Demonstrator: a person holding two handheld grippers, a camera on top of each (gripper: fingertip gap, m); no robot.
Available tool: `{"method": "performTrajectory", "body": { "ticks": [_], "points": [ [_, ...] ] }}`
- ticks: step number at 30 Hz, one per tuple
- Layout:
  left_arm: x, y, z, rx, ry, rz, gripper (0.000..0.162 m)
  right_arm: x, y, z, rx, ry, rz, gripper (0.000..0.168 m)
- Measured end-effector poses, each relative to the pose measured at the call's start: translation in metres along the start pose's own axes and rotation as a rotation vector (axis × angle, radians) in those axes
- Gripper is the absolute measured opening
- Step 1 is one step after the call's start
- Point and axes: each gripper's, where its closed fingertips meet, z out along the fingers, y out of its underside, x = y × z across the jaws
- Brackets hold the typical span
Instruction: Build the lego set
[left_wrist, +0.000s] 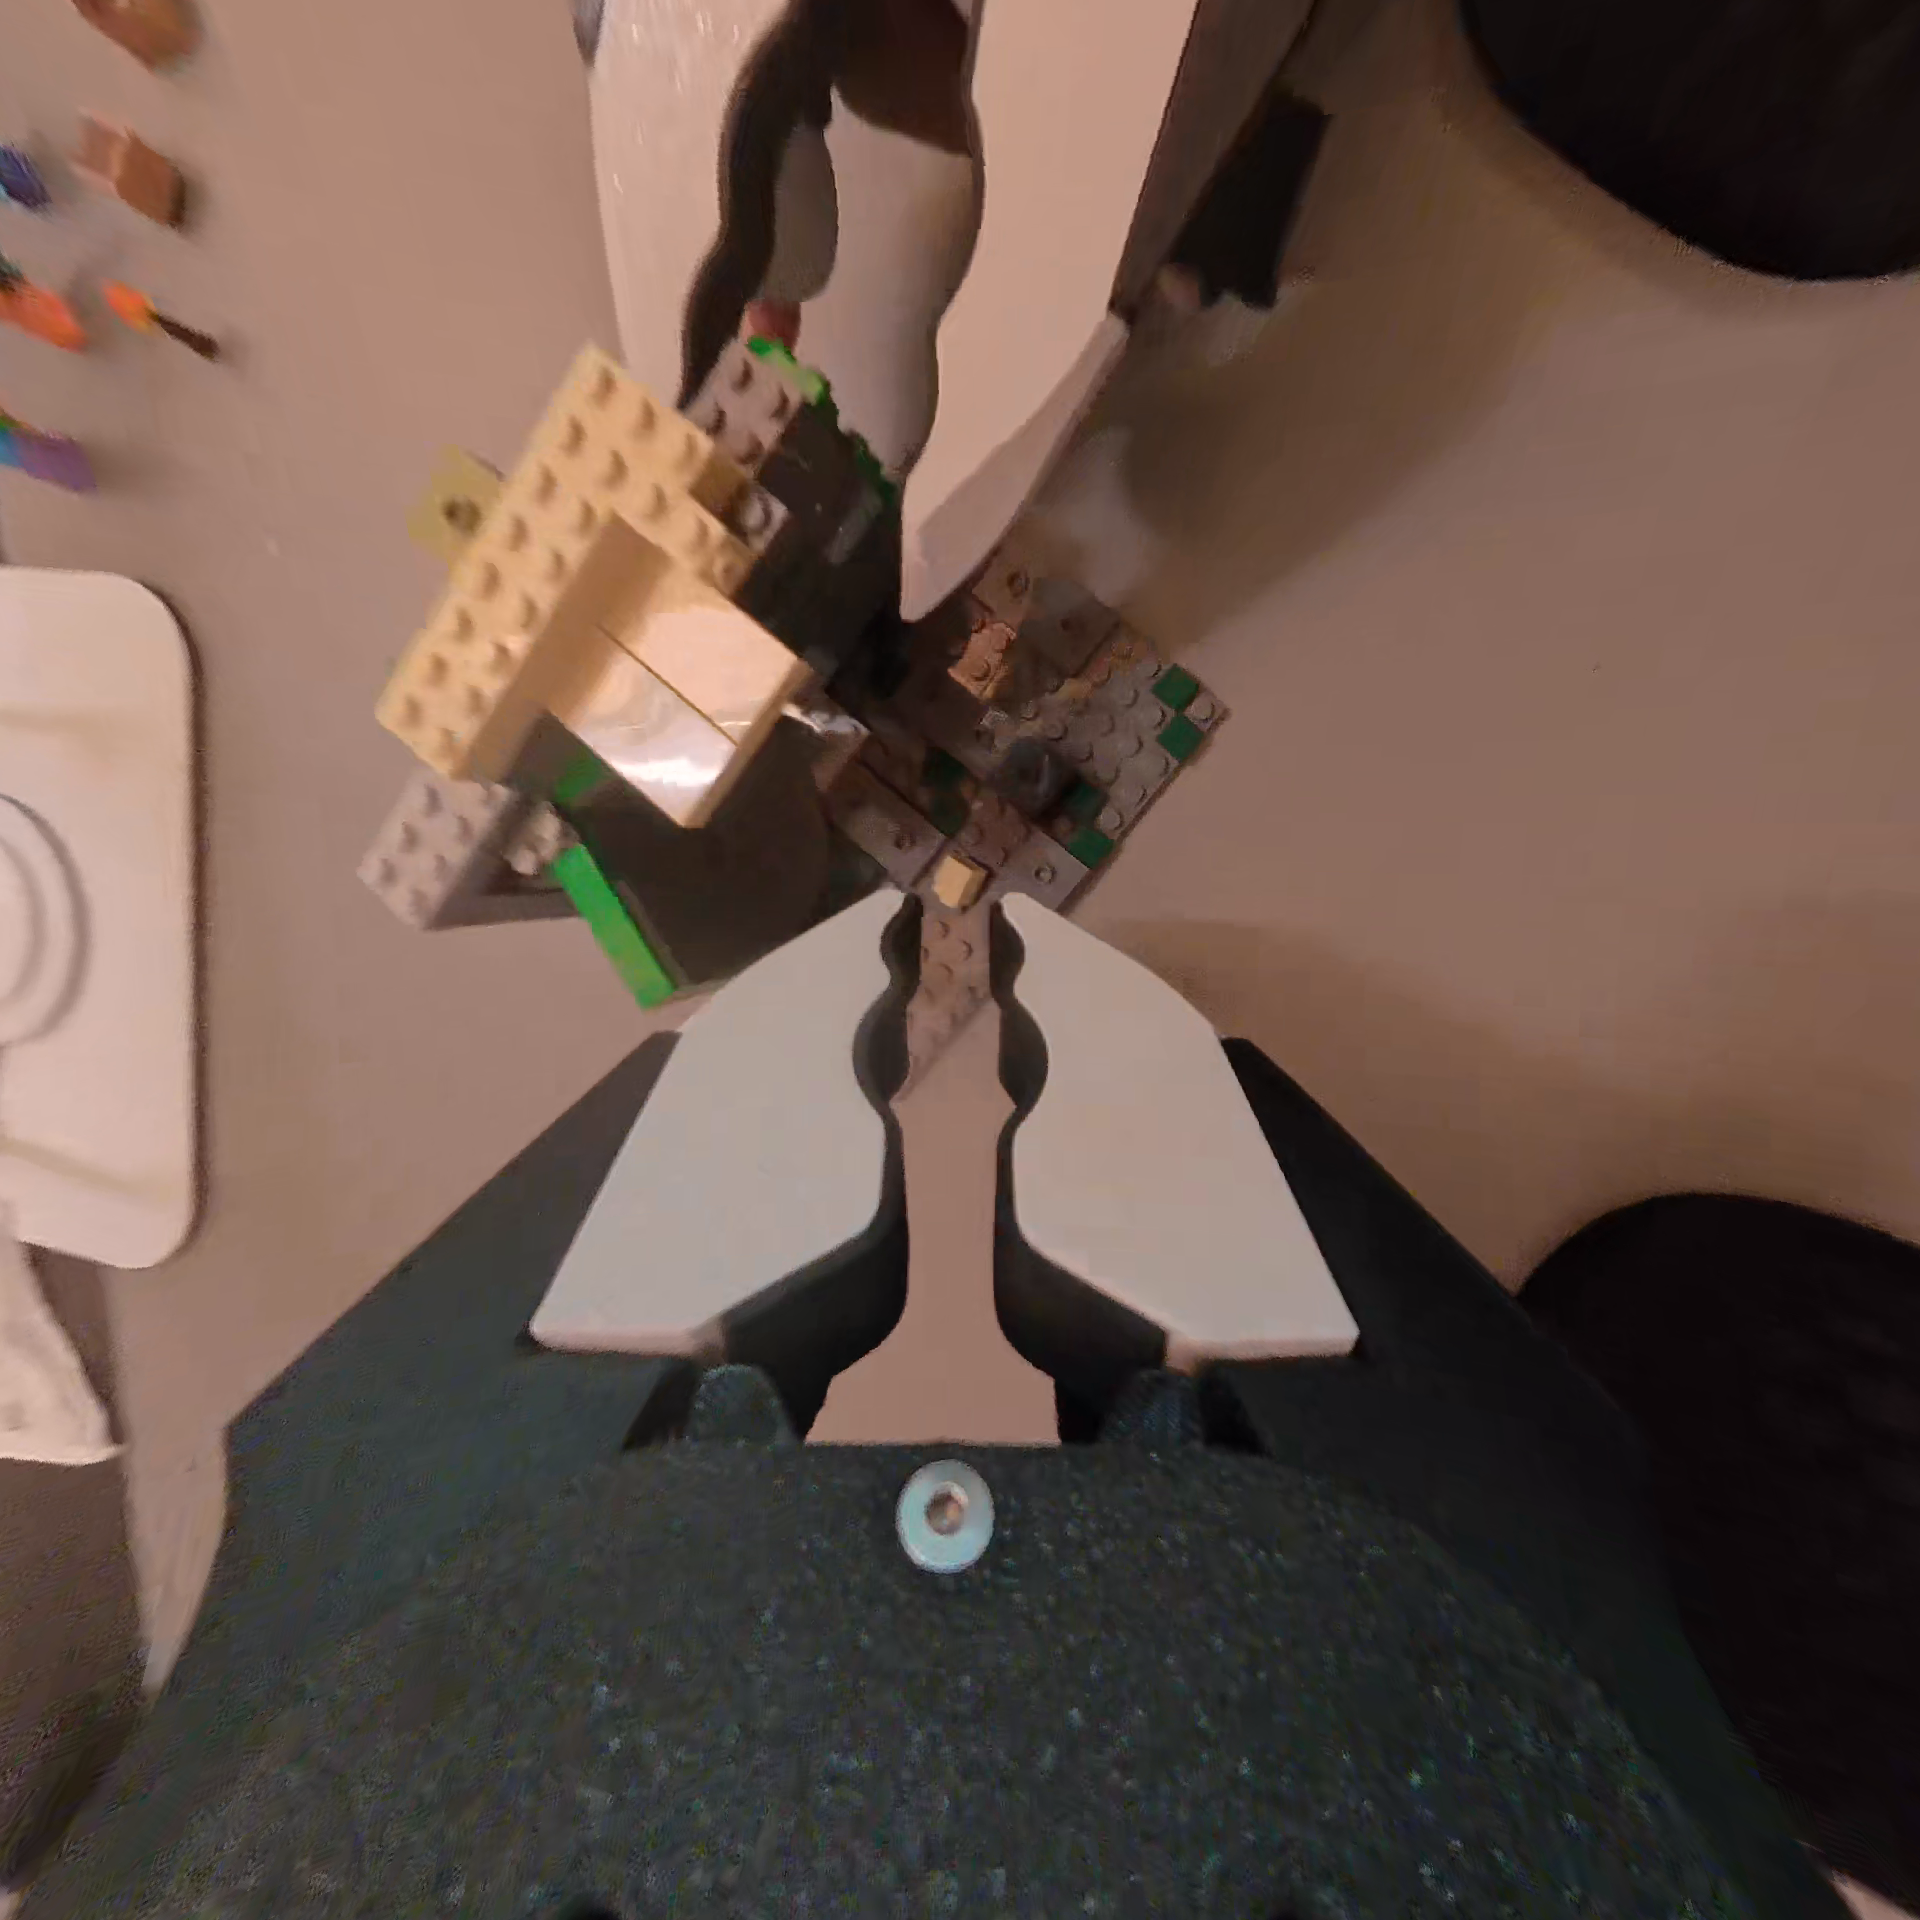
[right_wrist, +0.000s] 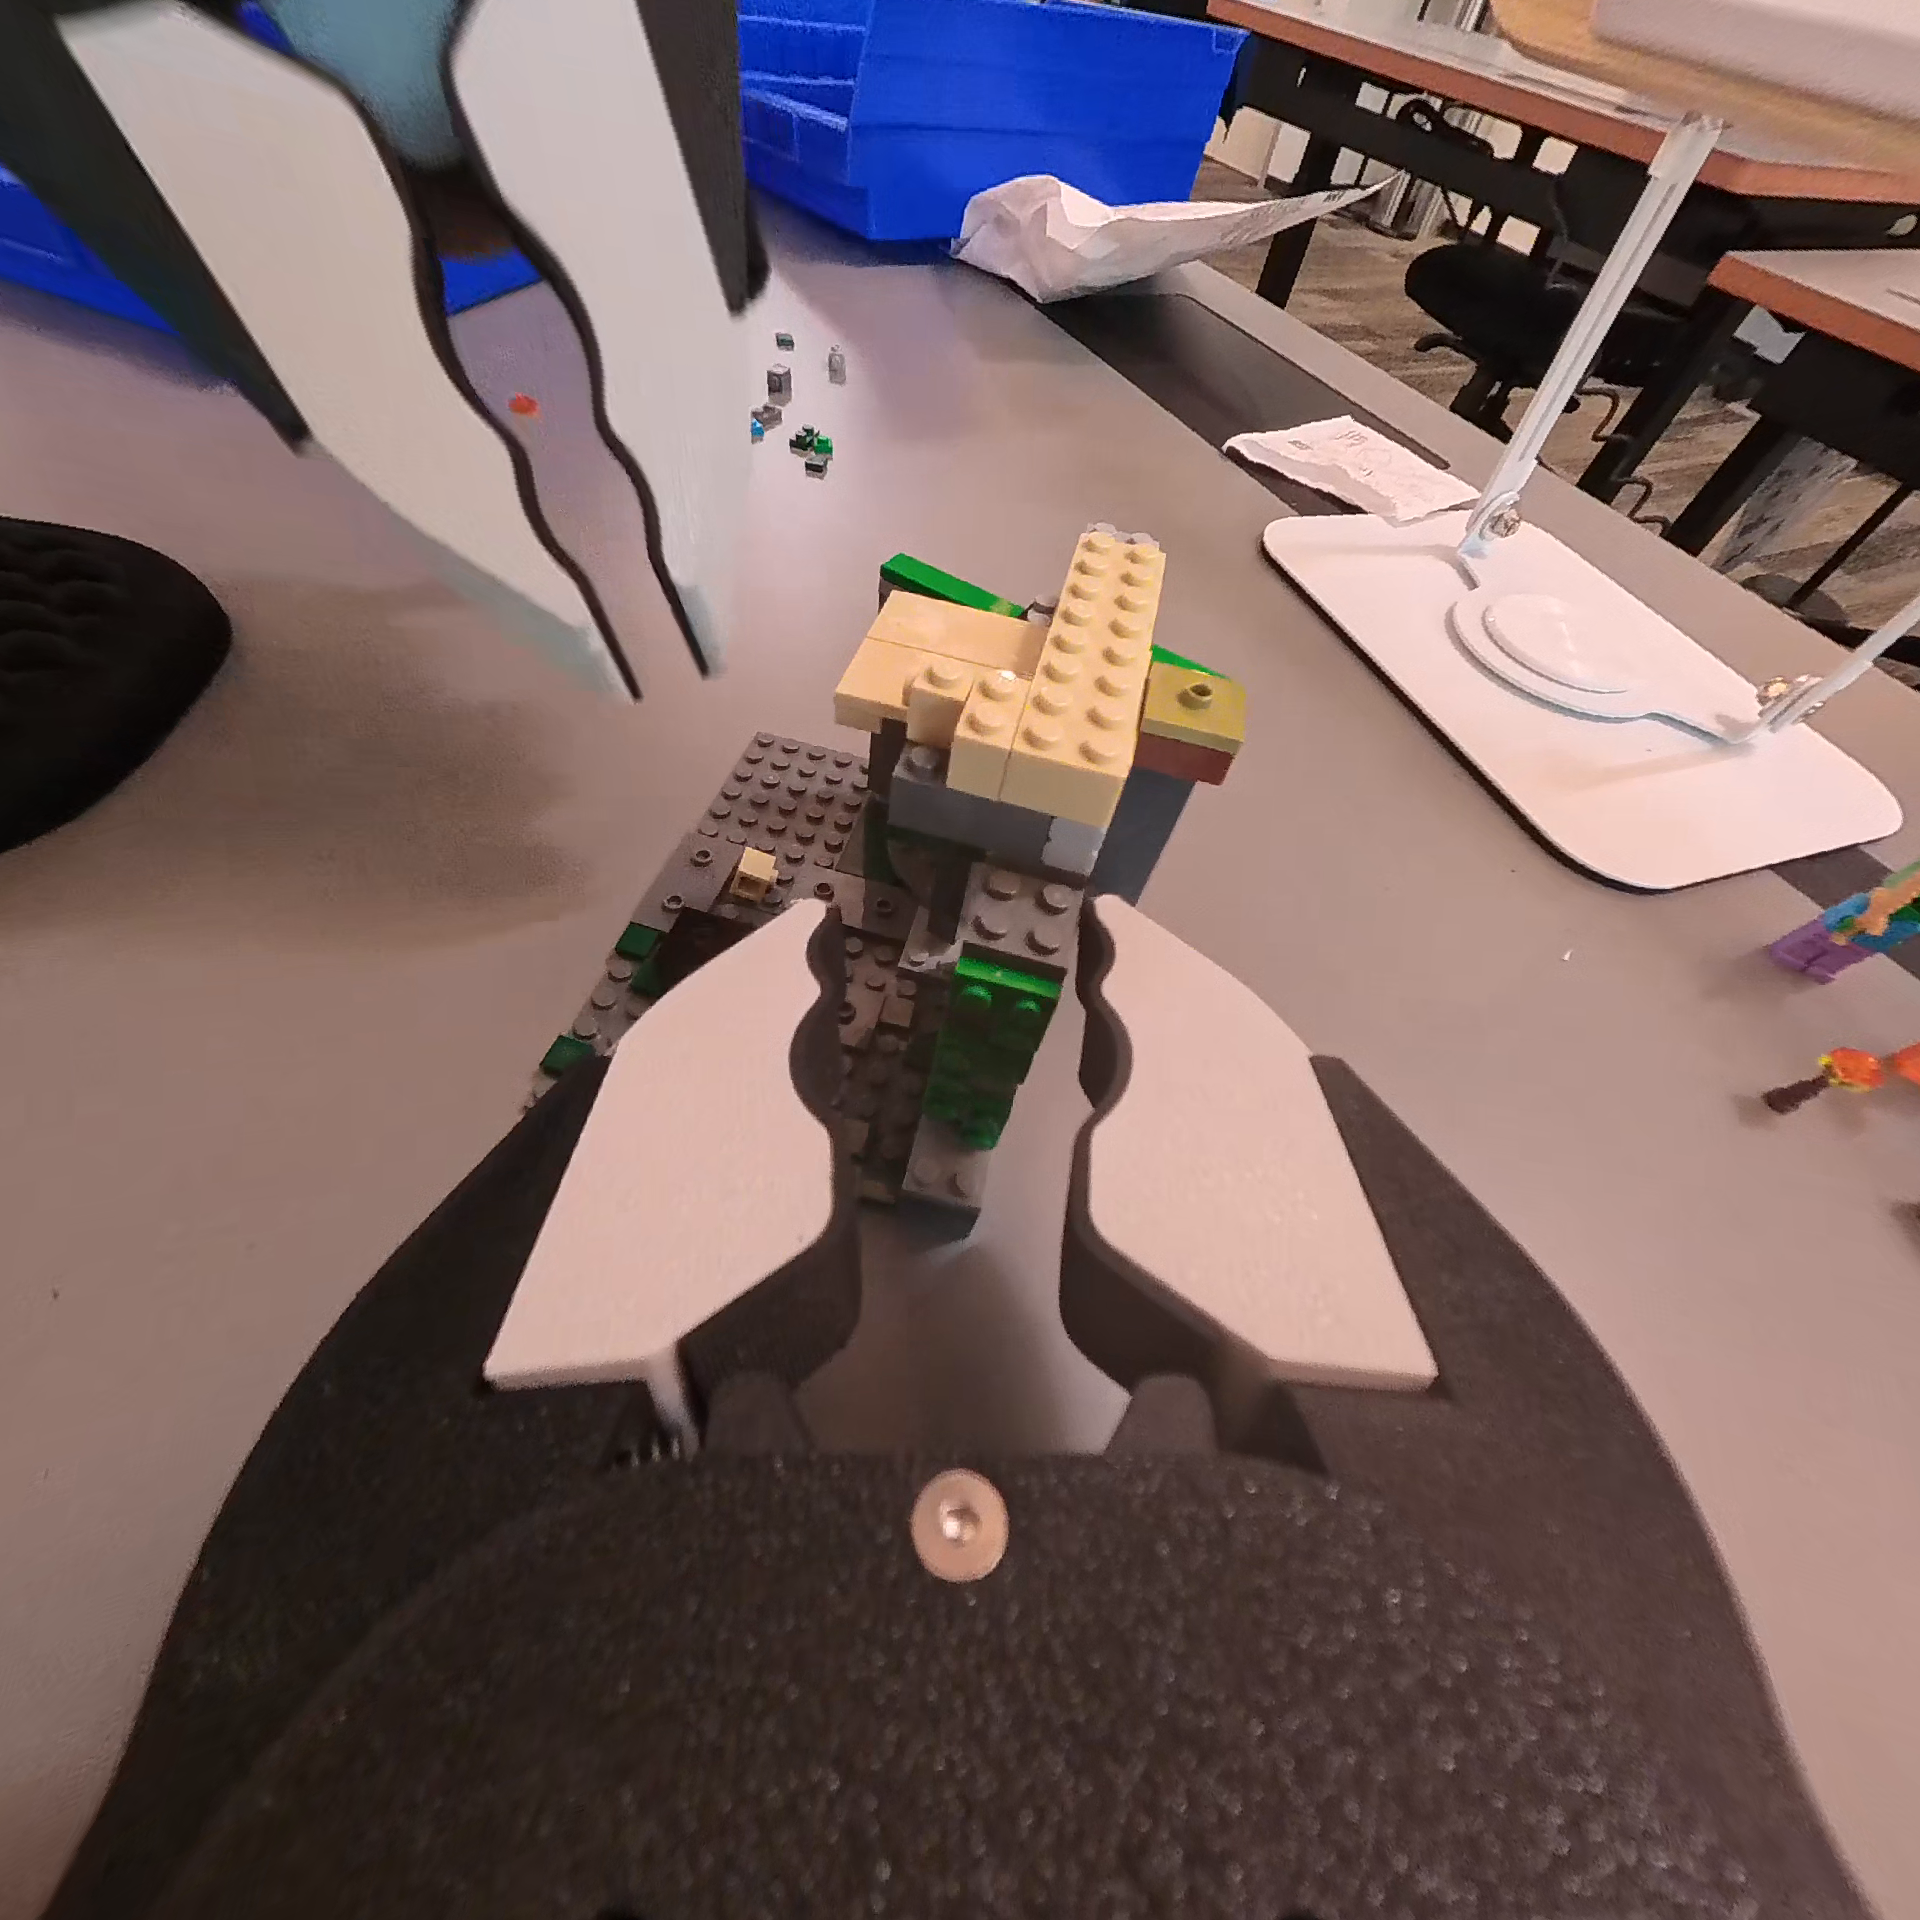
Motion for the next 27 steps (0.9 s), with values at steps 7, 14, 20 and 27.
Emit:
{"method": "performTrajectory", "body": {
  "ticks": [7,14,20,27],
  "points": [
    [-0.002,0.018,0.034,0.081,-0.009,-0.242,0.011,0.0,0.003,-0.003,-0.001,0.003,0.002,0.042],
    [-0.002,0.018,0.05,0.12,0.019,-0.461,0.018,0.0,0.006,-0.005,-0.007,0.006,0.0,0.041],
    [0.001,0.015,0.053,0.113,0.013,-0.481,0.01,-0.002,0.006,-0.006,-0.006,0.009,-0.009,0.041],
    [0.001,0.004,0.033,0.19,-0.094,-0.355,0.01,-0.002,-0.007,-0.02,0.061,0.017,-0.051,0.036]
  ]
}}
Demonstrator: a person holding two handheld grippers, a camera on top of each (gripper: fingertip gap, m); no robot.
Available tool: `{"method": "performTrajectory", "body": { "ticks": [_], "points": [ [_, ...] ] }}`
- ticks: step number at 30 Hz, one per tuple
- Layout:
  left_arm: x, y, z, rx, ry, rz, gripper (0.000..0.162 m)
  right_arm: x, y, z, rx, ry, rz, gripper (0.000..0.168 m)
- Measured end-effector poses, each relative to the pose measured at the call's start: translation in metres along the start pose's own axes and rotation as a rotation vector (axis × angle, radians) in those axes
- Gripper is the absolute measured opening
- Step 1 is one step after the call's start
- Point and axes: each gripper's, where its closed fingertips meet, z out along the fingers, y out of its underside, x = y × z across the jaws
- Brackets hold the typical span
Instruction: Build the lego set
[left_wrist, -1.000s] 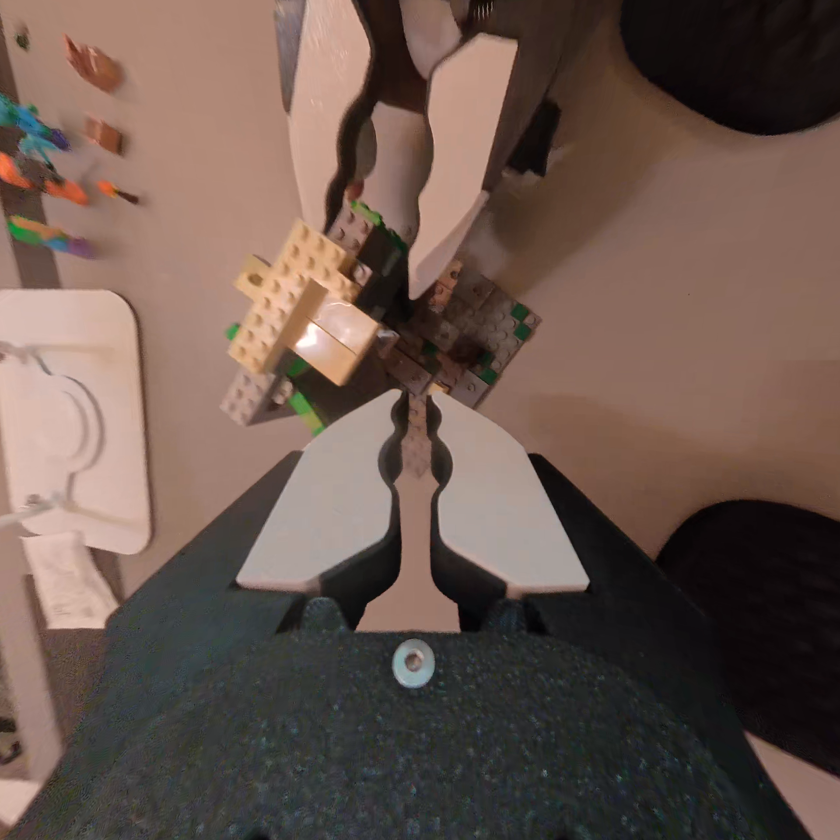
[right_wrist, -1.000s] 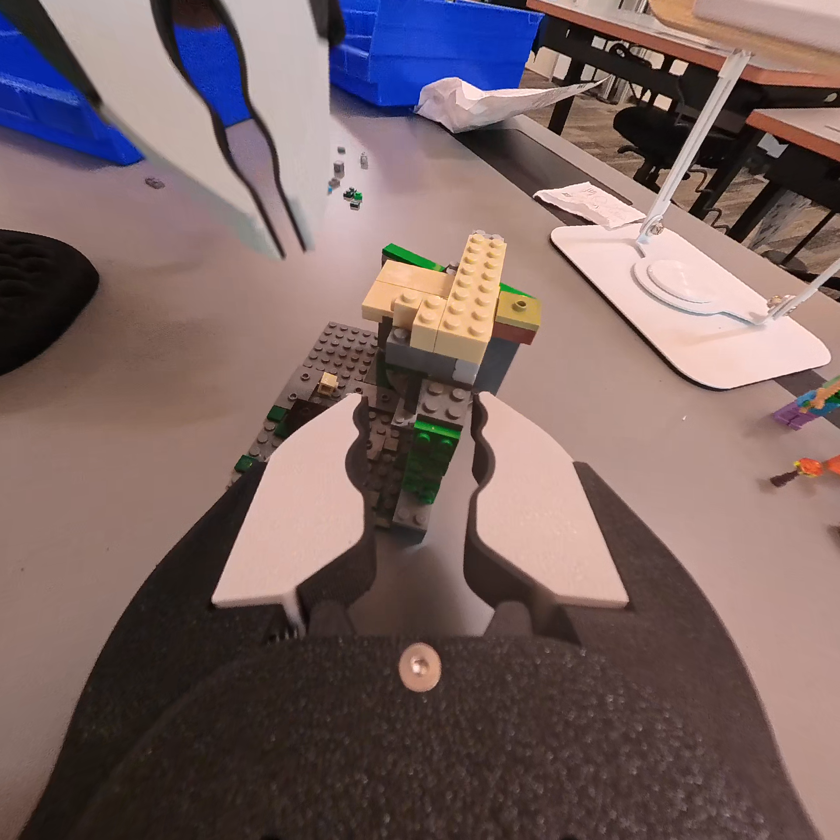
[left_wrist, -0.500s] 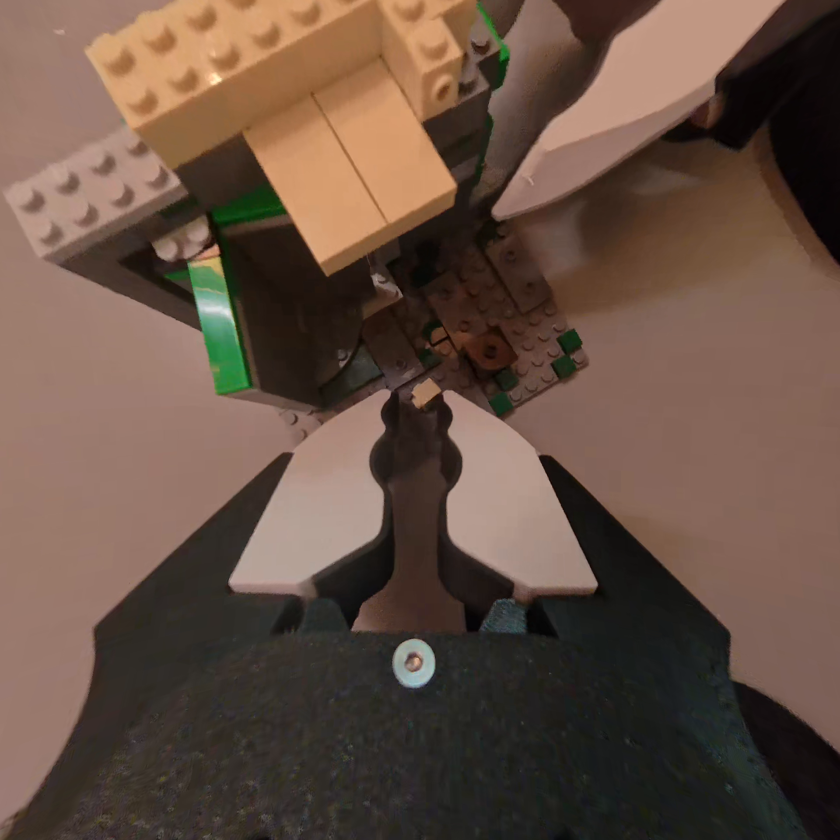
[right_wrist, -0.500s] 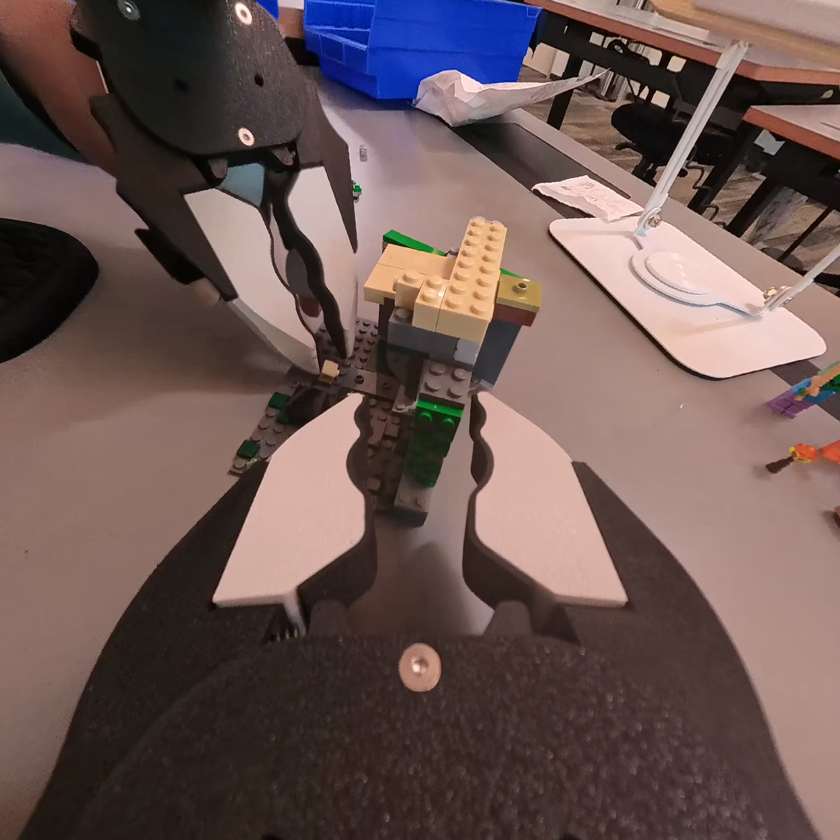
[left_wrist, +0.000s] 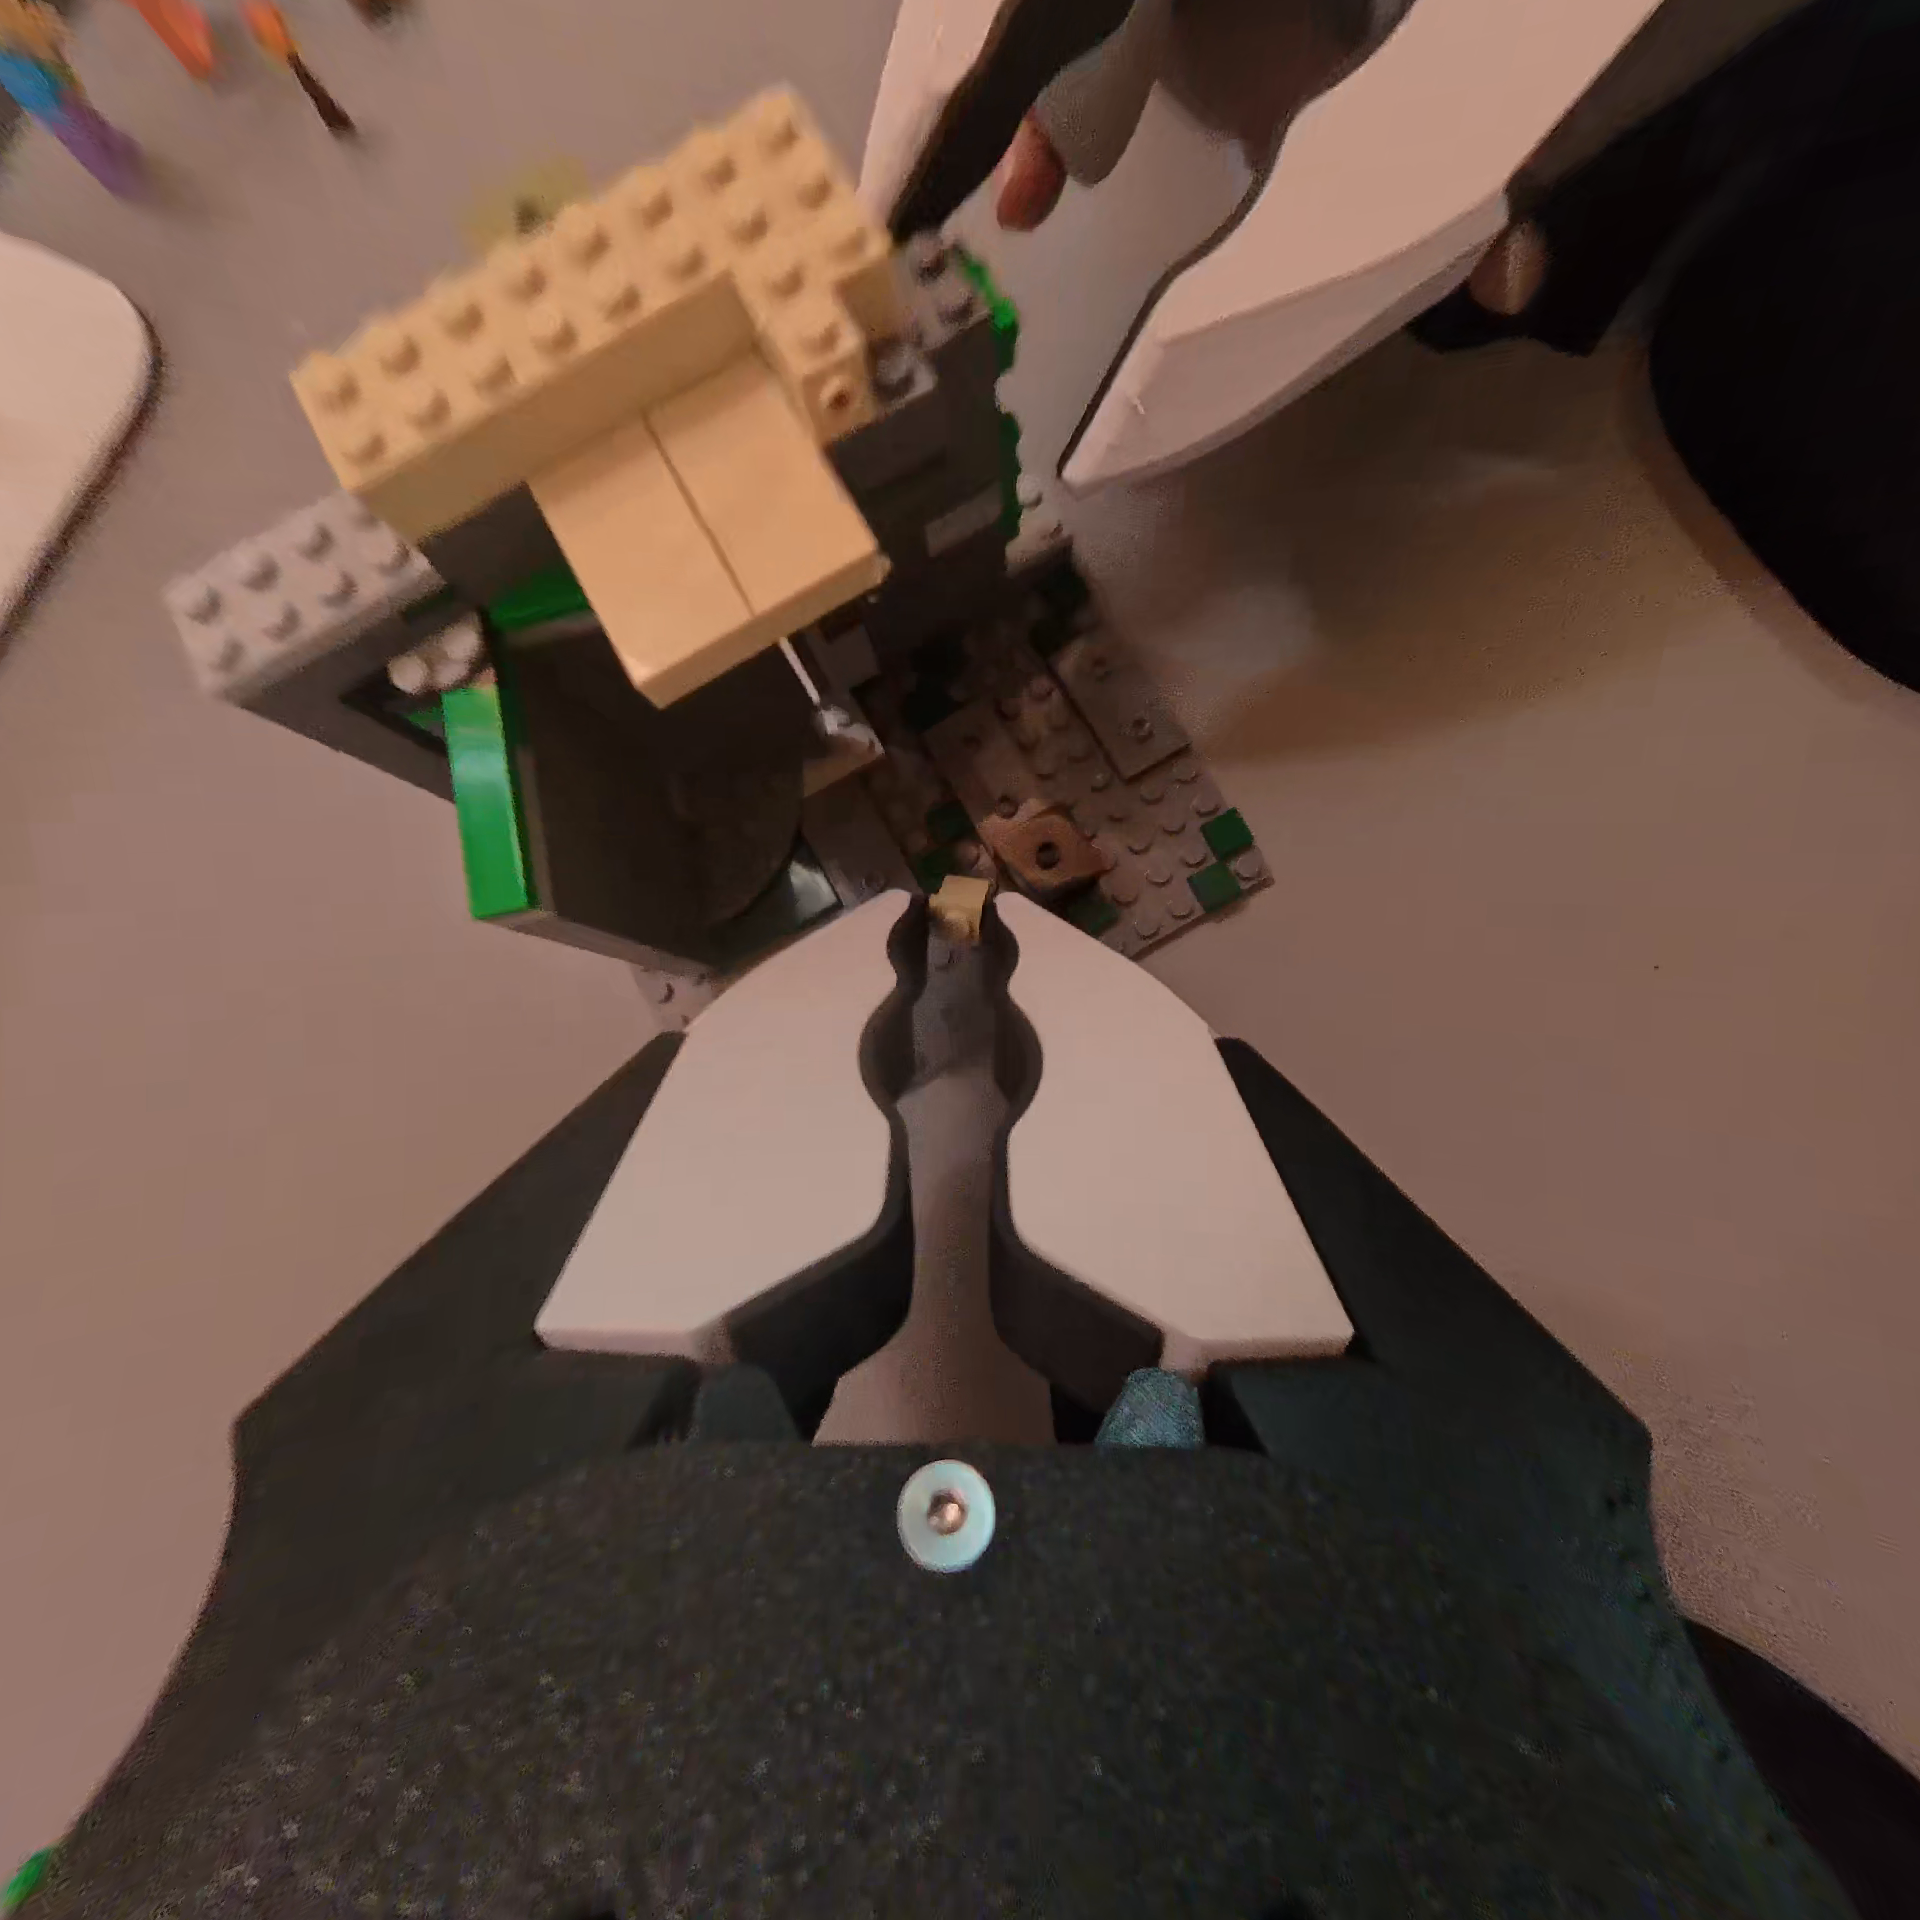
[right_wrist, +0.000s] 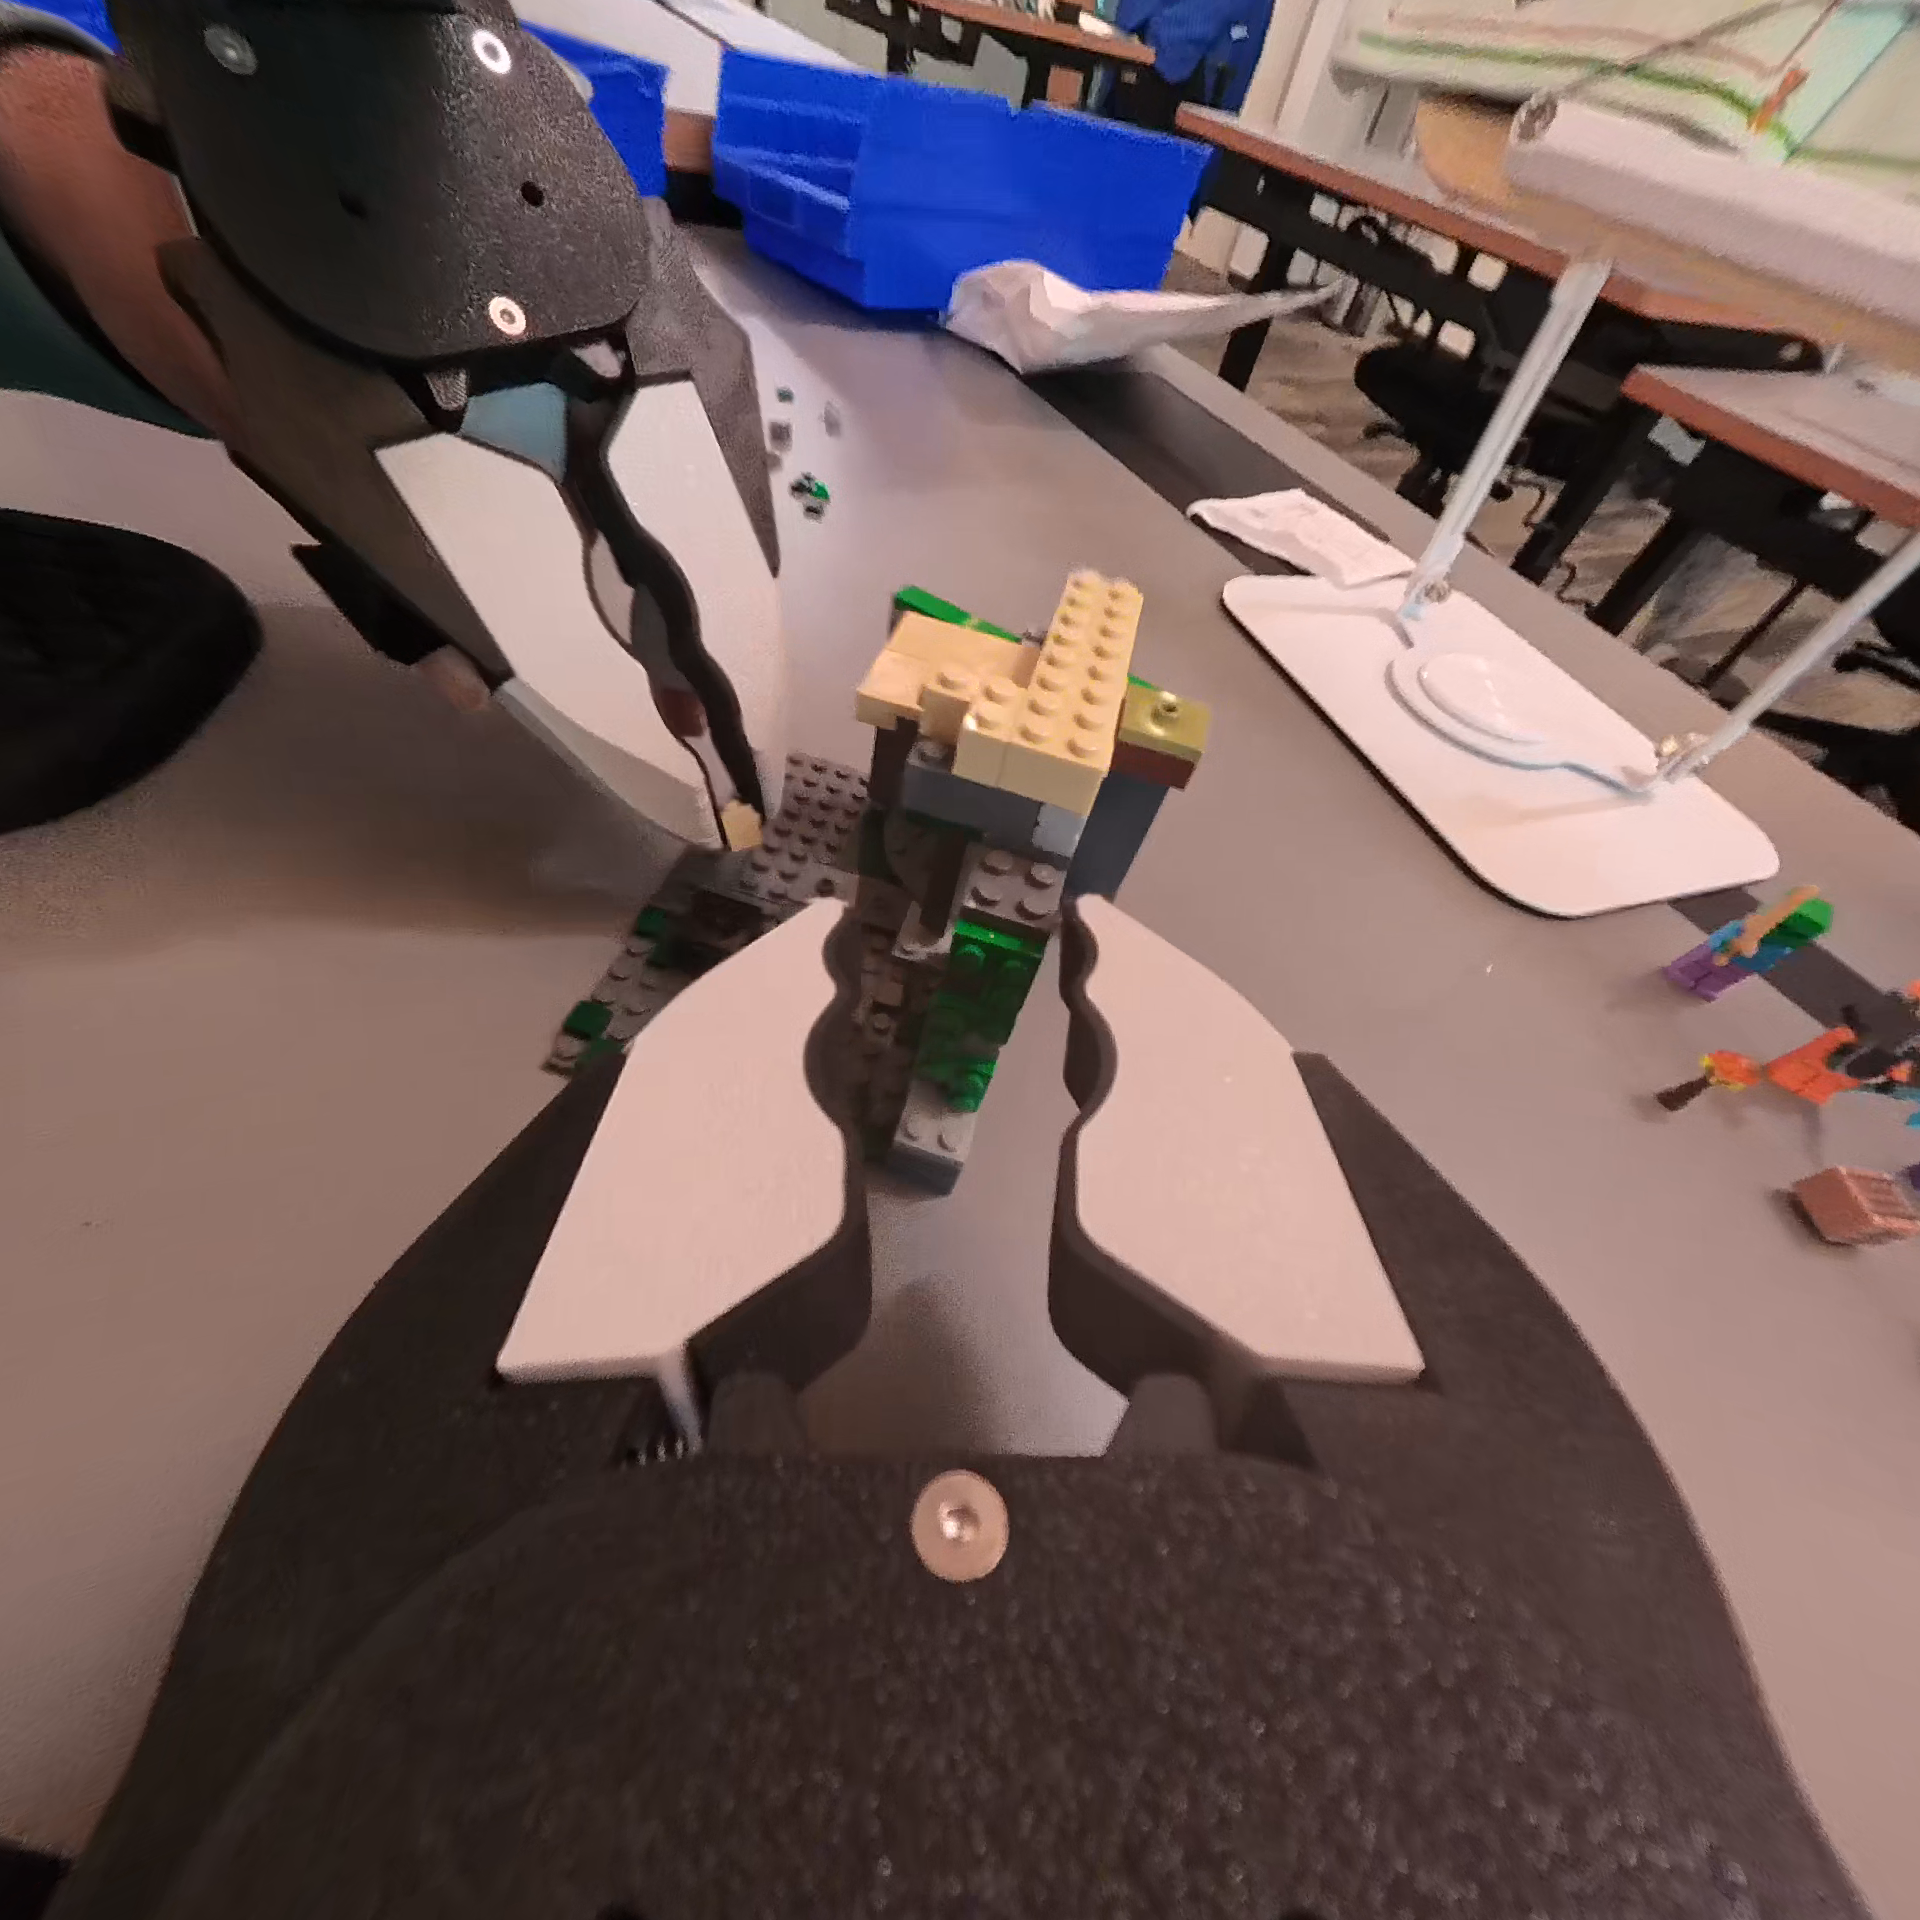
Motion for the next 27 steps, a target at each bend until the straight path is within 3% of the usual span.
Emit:
{"method": "performTrajectory", "body": {
  "ticks": [2,7,15,22,27],
  "points": [
    [0.005,-0.01,-0.011,0.056,-0.013,0.013,0.01,-0.008,-0.011,-0.007,0.063,-0.033,-0.058,0.036],
    [0.031,-0.037,-0.033,0.227,0.129,-0.149,0.01,-0.045,-0.035,-0.019,0.183,-0.031,-0.4,0.029],
    [0.058,-0.062,-0.054,0.386,0.371,-0.395,0.01,-0.081,-0.049,-0.022,0.245,0.041,-0.745,0.022],
    [0.071,-0.068,-0.055,0.393,0.419,-0.409,0.01,-0.084,-0.052,-0.025,0.266,0.07,-0.784,0.011],
    [0.068,-0.07,-0.061,0.402,0.322,-0.237,0.015,-0.084,-0.054,-0.03,0.286,-0.029,-0.63,0.008]
  ]
}}
